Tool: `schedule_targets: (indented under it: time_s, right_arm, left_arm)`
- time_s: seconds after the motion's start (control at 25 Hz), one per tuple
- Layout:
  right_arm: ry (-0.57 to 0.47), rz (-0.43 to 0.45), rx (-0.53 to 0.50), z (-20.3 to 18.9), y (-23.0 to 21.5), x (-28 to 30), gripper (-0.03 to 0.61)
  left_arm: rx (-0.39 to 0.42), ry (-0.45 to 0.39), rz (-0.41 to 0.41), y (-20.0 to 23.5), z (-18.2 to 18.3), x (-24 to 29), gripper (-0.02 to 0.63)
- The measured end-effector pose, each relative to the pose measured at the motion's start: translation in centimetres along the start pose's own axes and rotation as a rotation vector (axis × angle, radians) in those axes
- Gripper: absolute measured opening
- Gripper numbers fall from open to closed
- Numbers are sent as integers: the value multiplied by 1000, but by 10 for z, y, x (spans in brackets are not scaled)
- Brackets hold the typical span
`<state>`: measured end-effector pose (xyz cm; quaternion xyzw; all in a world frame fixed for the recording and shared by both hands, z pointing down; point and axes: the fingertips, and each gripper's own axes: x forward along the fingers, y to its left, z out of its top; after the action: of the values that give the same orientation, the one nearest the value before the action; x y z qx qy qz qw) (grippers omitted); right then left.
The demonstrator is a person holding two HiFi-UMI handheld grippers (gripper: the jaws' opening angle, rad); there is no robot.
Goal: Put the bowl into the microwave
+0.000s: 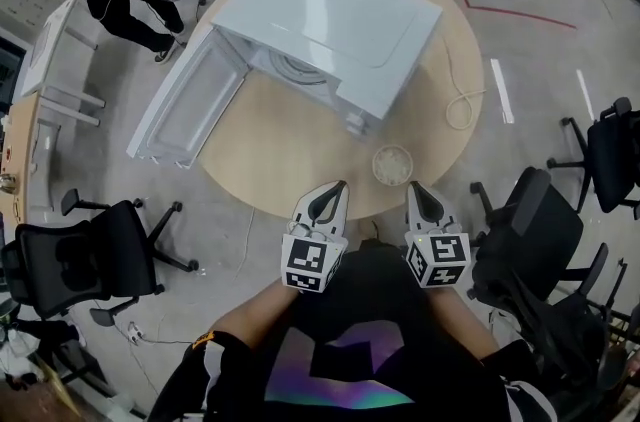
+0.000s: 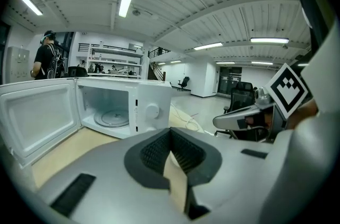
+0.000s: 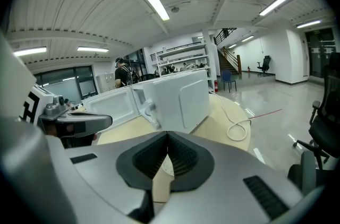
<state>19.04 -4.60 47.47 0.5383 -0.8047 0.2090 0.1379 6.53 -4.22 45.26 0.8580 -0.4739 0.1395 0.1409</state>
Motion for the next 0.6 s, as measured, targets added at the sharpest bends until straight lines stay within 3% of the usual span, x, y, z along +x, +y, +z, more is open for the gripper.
schedule_targets:
  time_s: [0.36,0.6]
  right_arm:
    - [45,13,-16,-2,-37,27,15]
    - [153,94,-11,-27,-51,50,15]
  left_arm:
    - [1,45,32,1,-7,40,46]
    - [7,80,73,0,-14,56,46]
